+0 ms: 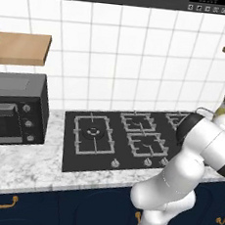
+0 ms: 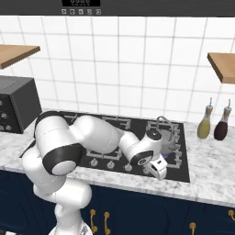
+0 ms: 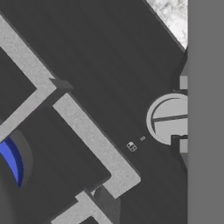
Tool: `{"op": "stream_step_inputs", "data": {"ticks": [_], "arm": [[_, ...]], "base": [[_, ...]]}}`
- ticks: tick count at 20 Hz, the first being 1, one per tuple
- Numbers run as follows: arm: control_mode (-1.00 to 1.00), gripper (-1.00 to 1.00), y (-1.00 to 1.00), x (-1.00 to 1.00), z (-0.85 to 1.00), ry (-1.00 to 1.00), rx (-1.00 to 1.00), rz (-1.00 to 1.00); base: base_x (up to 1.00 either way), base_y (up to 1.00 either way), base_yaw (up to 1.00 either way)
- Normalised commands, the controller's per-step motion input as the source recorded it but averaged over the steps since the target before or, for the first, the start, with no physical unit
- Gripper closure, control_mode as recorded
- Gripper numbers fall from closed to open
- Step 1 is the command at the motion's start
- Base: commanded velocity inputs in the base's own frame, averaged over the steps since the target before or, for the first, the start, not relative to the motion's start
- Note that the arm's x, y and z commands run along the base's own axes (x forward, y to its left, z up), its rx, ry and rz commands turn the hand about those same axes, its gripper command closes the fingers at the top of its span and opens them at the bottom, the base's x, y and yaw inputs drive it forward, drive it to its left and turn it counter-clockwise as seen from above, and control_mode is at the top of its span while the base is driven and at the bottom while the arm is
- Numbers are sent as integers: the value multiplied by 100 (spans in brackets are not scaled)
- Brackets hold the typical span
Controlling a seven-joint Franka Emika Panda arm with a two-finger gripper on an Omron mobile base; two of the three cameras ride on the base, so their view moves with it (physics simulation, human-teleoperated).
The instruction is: Turn off the front right burner of the stove.
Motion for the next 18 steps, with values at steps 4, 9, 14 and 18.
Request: {"op": "stream_step_inputs", "data": {"ticks": [4,9,14,18], "arm": [[-100,100,0,0,0,8,0,-25],[-100,100,3,0,0,9,0,-38],[-100,100,6,-4,0,2,0,-47],[-100,100,8,-12,0,0,0,-55]], "base": [[0,0,0],[0,0,0],[0,0,0],[0,0,0]]}}
